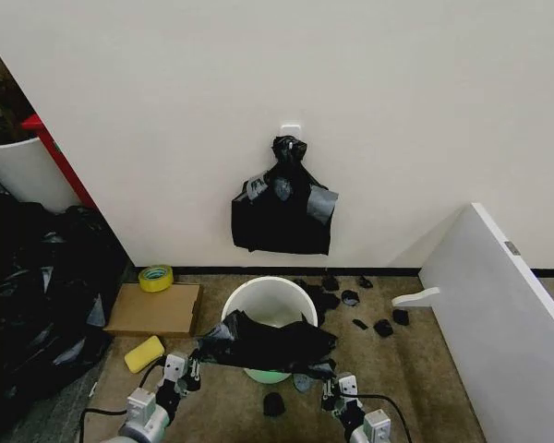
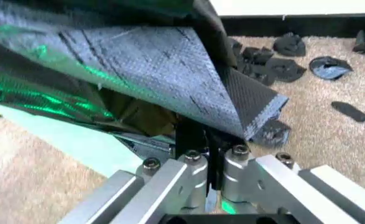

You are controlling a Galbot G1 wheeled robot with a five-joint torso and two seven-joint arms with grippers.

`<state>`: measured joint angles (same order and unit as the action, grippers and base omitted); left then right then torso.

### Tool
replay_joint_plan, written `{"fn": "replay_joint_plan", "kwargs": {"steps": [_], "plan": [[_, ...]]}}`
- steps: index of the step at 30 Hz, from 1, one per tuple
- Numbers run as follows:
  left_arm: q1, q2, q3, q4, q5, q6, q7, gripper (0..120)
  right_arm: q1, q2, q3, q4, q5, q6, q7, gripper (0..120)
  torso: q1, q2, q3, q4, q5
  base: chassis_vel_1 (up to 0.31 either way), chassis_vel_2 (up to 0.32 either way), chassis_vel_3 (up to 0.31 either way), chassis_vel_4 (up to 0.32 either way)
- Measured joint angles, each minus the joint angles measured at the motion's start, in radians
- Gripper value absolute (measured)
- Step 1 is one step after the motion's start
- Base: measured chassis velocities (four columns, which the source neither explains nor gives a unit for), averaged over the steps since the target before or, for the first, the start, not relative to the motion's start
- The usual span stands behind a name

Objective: Place the garbage bag over the trash bin.

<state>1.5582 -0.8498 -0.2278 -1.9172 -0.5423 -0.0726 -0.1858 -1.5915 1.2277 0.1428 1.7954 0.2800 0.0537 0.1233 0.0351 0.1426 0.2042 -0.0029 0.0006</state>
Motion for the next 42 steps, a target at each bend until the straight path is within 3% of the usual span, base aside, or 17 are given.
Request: {"fn": "replay_joint_plan", "kwargs": {"steps": [7,16,25,30,32,35,36,42], "plan": [[-0.015,-0.01,-0.021,0.009,-0.023,0.006,-0.011,1,-0.003,0.001,0.001,0.008,0.004,0.016,-0.007,0,0.0,0.0,0.0,0.0003,-0.0001,0.0,0.0,0.0,0.0],[0.091,0.001,-0.127,-0.047,-0.012,0.021,0.009,34,-0.081,-0.022,0.025,0.05,-0.033,0.088,-0.06,33,0.0,0.0,0.0,0.0003,0.0,0.0,0.0,0.0,0.0],[0.202,0.014,-0.248,-0.078,0.032,-0.045,0.048,69,-0.177,-0.056,0.084,0.085,-0.113,0.215,-0.147,68,0.0,0.0,0.0,0.0002,0.0,0.0,0.0,0.0,0.0],[0.216,0.014,-0.262,-0.08,0.044,-0.063,0.057,81,-0.189,-0.056,0.102,0.078,-0.129,0.268,-0.181,79,0.0,0.0,0.0,0.0002,0.0,0.0,0.0,0.0,0.0],[0.222,0.014,-0.272,-0.081,0.051,-0.075,0.061,90,-0.191,-0.055,0.114,0.069,-0.132,0.308,-0.211,91,0.0,0.0,0.0,0.0002,-0.0001,0.0,0.0,0.0,0.0],[0.224,0.014,-0.274,-0.081,0.053,-0.078,0.062,92,-0.191,-0.055,0.117,0.067,-0.132,0.318,-0.22,95,0.0,0.0,0.0,0.0003,-0.0001,0.0,0.0,0.0,0.0],[0.226,0.014,-0.278,-0.081,0.058,-0.084,0.064,99,-0.191,-0.054,0.123,0.062,-0.132,0.333,-0.234,98,0.0,0.0,0.0,0.0003,-0.0001,0.0,0.0,0.0,0.0],[0.24,0.017,-0.335,-0.08,0.077,-0.137,0.083,100,-0.149,-0.031,0.234,-0.043,-0.167,0.565,-0.503,100,0.0,0.0,0.0,0.0002,0.0001,0.0,0.0,0.0,0.0]]}}
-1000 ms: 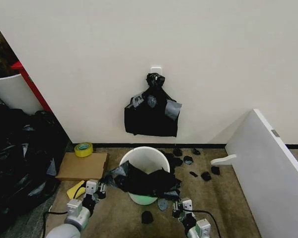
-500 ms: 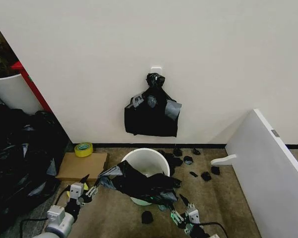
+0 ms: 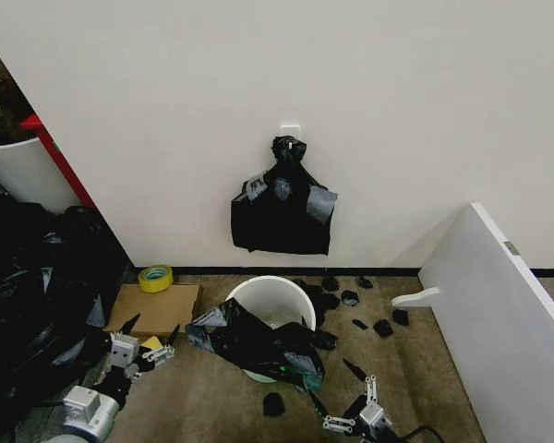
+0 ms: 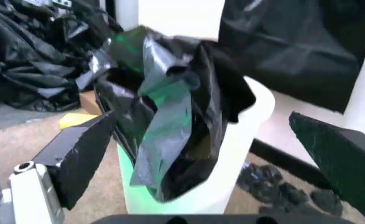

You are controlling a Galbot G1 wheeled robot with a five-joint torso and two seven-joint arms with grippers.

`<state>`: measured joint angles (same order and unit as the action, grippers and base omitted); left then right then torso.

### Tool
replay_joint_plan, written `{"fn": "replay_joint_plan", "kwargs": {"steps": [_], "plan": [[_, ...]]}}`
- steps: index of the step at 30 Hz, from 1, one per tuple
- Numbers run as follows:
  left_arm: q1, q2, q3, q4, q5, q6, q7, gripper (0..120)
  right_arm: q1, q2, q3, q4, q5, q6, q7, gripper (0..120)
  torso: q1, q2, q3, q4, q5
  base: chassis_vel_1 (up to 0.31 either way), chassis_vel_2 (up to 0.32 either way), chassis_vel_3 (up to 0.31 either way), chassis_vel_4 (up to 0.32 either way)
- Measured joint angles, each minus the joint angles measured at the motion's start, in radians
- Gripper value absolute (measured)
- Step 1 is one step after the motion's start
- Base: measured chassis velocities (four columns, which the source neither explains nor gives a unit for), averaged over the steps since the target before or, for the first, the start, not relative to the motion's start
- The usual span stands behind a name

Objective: Place the garbage bag over the trash bin.

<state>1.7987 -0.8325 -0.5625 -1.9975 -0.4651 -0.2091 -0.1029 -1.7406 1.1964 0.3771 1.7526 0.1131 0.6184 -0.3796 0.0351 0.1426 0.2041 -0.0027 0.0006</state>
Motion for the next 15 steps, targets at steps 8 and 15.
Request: {"fn": "replay_joint_plan", "kwargs": {"steps": [8,15], "plan": [[0.01,-0.015,-0.034,-0.011,0.029,-0.107,0.04,100,-0.001,0.0,0.05,0.045,0.058,0.04,-0.098,100,0.0,0.0,0.0,-0.0001,0.0,0.0,0.0,0.0,0.0],[-0.004,-0.107,-0.051,-0.021,0.157,-0.203,0.048,100,-0.018,-0.063,0.099,0.216,0.161,-0.149,0.021,100,0.0,0.0,0.0,0.0003,-0.0001,0.0,0.0,0.0,0.0]]}}
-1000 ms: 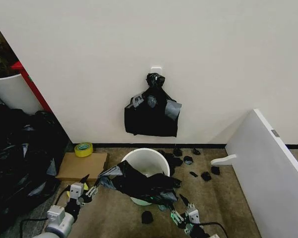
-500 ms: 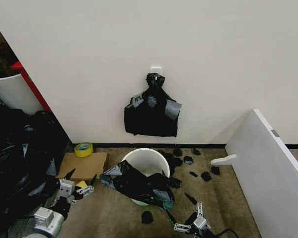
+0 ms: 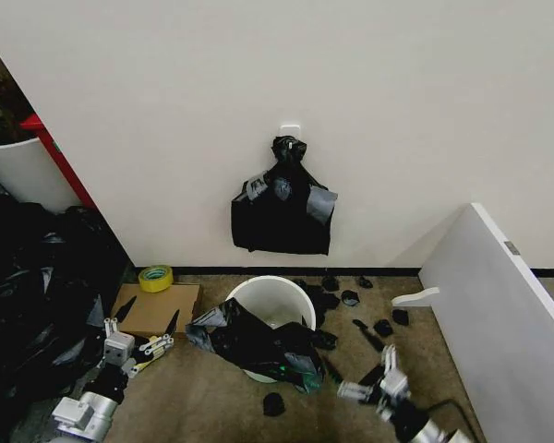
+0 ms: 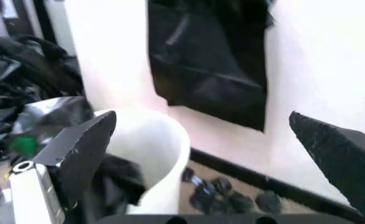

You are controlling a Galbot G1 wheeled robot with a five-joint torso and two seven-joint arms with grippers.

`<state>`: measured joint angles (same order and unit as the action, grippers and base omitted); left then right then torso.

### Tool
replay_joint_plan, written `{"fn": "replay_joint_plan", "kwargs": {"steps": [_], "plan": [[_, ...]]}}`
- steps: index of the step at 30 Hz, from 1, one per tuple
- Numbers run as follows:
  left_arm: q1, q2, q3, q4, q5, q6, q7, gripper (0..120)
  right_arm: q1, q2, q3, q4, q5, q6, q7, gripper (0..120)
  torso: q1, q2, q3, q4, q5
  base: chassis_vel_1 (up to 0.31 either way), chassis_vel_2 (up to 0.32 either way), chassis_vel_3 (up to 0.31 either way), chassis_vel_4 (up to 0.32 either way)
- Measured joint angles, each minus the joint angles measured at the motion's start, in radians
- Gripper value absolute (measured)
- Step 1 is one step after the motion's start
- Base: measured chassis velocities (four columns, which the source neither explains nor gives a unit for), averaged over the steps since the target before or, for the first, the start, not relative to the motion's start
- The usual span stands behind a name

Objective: Place the garbage bag over the trash bin.

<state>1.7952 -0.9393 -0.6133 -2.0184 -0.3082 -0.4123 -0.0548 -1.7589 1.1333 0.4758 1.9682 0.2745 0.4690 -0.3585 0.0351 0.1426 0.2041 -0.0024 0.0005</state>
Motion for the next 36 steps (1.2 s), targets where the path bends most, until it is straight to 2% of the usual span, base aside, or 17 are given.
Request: {"fn": "replay_joint_plan", "kwargs": {"steps": [1,4,7,8,9,12,15,16,18,21,28,33,36], "plan": [[0.0,0.0,0.0,0.0,0.0,0.0,0.0,100,0.0,0.0,0.0,0.0,0.0,0.0,0.0,100,0.0,0.0,0.0,0.0,0.0,0.0,0.0,0.0,0.0],[-0.013,-0.051,0.003,-0.011,0.065,-0.032,-0.003,100,0.029,-0.11,0.042,0.099,0.117,-0.223,0.074,100,0.0,0.0,0.0,-0.0013,-0.0001,0.0,0.0,0.0,0.0],[0.024,-0.112,-0.019,-0.022,0.127,-0.068,-0.013,100,0.2,-0.272,-0.026,0.105,0.258,-0.442,0.094,100,0.0,0.0,0.0,0.0002,0.0006,0.0,0.0,0.0,0.0],[0.024,-0.112,-0.019,-0.022,0.127,-0.068,-0.013,100,0.2,-0.272,-0.026,0.105,0.258,-0.442,0.094,100,0.0,0.0,0.0,0.0002,0.0006,0.0,0.0,0.0,0.0],[0.033,-0.136,-0.024,-0.025,0.144,-0.081,-0.016,100,0.284,-0.317,-0.09,0.082,0.301,-0.508,0.093,100,0.0,0.0,0.0,0.0001,-0.0005,0.0,0.0,0.0,0.0],[0.052,-0.154,-0.032,-0.035,0.158,-0.097,-0.019,100,0.477,-0.361,-0.256,-0.002,0.359,-0.613,0.087,100,0.0,0.0,0.0,-0.0004,0.0009,0.0,0.0,0.0,0.0],[0.064,-0.169,-0.032,-0.045,0.167,-0.104,-0.023,100,0.667,-0.353,-0.408,-0.108,0.368,-0.648,0.082,100,0.0,0.0,0.0,0.0001,0.0001,0.0,0.0,0.0,0.0],[0.064,-0.169,-0.032,-0.045,0.167,-0.104,-0.023,100,0.667,-0.353,-0.408,-0.108,0.368,-0.648,0.082,100,0.0,0.0,0.0,0.0001,0.0001,0.0,0.0,0.0,0.0],[0.074,-0.183,-0.032,-0.054,0.17,-0.105,-0.025,100,0.768,-0.33,-0.51,-0.19,0.362,-0.658,0.077,100,0.0,0.0,0.0,0.0002,-0.0002,0.0,0.0,0.0,0.0],[0.085,-0.203,-0.032,-0.065,0.179,-0.108,-0.026,99,0.869,-0.288,-0.607,-0.282,0.371,-0.659,0.062,100,0.0,0.0,0.0,-0.0002,0.0005,0.0,0.0,0.0,0.0],[0.074,-0.234,-0.028,-0.07,0.21,-0.109,-0.021,99,1.016,-0.231,-0.712,-0.43,0.39,-0.638,0.026,100,0.0,0.0,0.0,-0.0005,-0.0003,0.0,0.0,0.0,0.0],[0.074,-0.234,-0.02,-0.076,0.22,-0.107,-0.018,99,1.11,-0.208,-0.785,-0.492,0.388,-0.637,0.0,100,0.0,0.0,0.0,-0.0002,-0.0005,0.0,0.0,0.0,0.0],[0.075,-0.231,-0.018,-0.076,0.225,-0.106,-0.018,99,1.163,-0.188,-0.848,-0.531,0.38,-0.643,-0.011,92,0.0,0.0,0.0,-0.0003,0.0,0.0,0.0,0.0,0.0]]}}
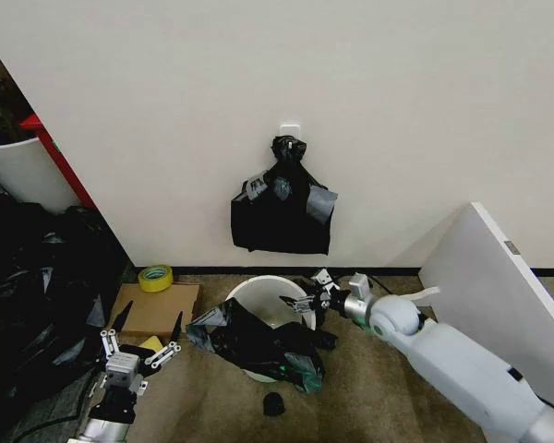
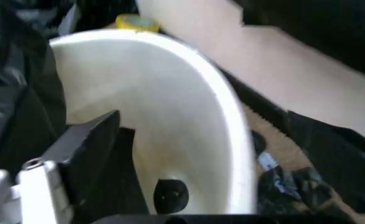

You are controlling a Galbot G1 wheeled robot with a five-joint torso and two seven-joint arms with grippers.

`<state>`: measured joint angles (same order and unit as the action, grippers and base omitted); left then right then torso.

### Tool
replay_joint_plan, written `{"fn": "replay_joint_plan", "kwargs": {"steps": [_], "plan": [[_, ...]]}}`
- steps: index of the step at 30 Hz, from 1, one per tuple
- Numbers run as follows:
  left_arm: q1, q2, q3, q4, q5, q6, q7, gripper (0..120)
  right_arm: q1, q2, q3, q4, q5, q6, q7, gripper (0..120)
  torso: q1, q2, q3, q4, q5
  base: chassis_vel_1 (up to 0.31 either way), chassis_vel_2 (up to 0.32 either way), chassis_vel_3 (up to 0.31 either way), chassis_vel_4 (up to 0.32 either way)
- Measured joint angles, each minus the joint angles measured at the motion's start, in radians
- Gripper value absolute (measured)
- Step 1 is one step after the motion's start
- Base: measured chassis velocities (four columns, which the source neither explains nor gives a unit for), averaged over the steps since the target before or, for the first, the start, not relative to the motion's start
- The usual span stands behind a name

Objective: Place the garbage bag over the trash bin.

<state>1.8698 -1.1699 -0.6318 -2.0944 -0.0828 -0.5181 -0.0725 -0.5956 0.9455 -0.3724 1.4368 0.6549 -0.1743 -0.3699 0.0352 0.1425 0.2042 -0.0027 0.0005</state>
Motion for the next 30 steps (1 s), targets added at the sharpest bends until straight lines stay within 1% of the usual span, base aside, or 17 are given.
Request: {"fn": "replay_joint_plan", "kwargs": {"steps": [2,3,4,9,10,11,17,18,19,24,27,30], "plan": [[0.001,0.0,0.0,0.0,0.001,0.0,0.0,99,0.014,0.009,-0.018,-0.014,-0.001,-0.002,0.0,88,0.0,0.0,0.0,0.0,0.0,0.0,0.0,0.0,0.0],[0.002,-0.002,-0.001,0.0,0.002,0.001,-0.001,99,0.032,0.025,-0.039,-0.039,-0.001,-0.005,-0.001,81,0.0,0.0,0.0,0.0001,0.0,0.0,0.0,0.0,0.0],[0.002,-0.002,-0.001,0.0,0.002,0.001,-0.001,99,0.032,0.025,-0.039,-0.039,-0.001,-0.005,-0.001,81,0.0,0.0,0.0,0.0001,0.0,0.0,0.0,0.0,0.0],[0.008,-0.006,-0.004,-0.001,-0.002,0.002,-0.004,99,0.067,0.044,-0.081,-0.078,0.001,-0.005,-0.018,59,0.0,0.0,0.0,-0.0002,-0.0002,0.0,0.0,0.0,0.0],[0.008,-0.006,-0.004,-0.001,-0.003,0.002,-0.004,99,0.069,0.045,-0.085,-0.079,0.003,-0.005,-0.018,56,0.0,0.0,0.0,-0.0002,-0.0002,0.0,0.0,0.0,0.0],[0.008,-0.006,-0.004,-0.001,-0.003,0.002,-0.004,99,0.069,0.045,-0.085,-0.079,0.003,-0.005,-0.018,56,0.0,0.0,0.0,-0.0002,-0.0002,0.0,0.0,0.0,0.0],[0.005,-0.009,0.004,0.0,-0.007,0.007,-0.004,99,0.07,0.058,-0.099,-0.085,0.013,-0.009,-0.018,30,0.0,0.0,0.0,0.0002,0.0001,0.0,0.0,0.0,0.0],[0.004,-0.009,0.005,0.0,-0.008,0.009,-0.004,99,0.069,0.059,-0.099,-0.085,0.013,-0.009,-0.018,26,0.0,0.0,0.0,0.0002,0.0001,0.0,0.0,0.0,0.0],[0.004,-0.009,0.005,0.0,-0.008,0.009,-0.004,99,0.069,0.059,-0.099,-0.085,0.013,-0.009,-0.018,26,0.0,0.0,0.0,0.0002,0.0001,0.0,0.0,0.0,0.0],[0.003,-0.009,0.006,-0.001,-0.018,0.014,-0.005,99,0.061,0.046,-0.1,-0.079,0.011,-0.01,-0.01,7,0.0,0.0,0.0,-0.0001,-0.0001,0.0,0.0,0.0,0.0],[0.003,-0.009,0.007,-0.002,-0.021,0.016,-0.005,99,0.052,0.037,-0.092,-0.069,0.017,-0.011,0.008,3,0.0,0.0,0.0,0.0,0.0001,0.0,0.0,0.0,0.0],[0.001,-0.006,0.008,-0.003,-0.025,0.018,-0.005,99,0.027,0.023,-0.062,-0.045,0.027,-0.02,0.059,3,0.0,0.0,0.0,0.0004,0.0003,0.0,0.0,0.0,0.0]]}}
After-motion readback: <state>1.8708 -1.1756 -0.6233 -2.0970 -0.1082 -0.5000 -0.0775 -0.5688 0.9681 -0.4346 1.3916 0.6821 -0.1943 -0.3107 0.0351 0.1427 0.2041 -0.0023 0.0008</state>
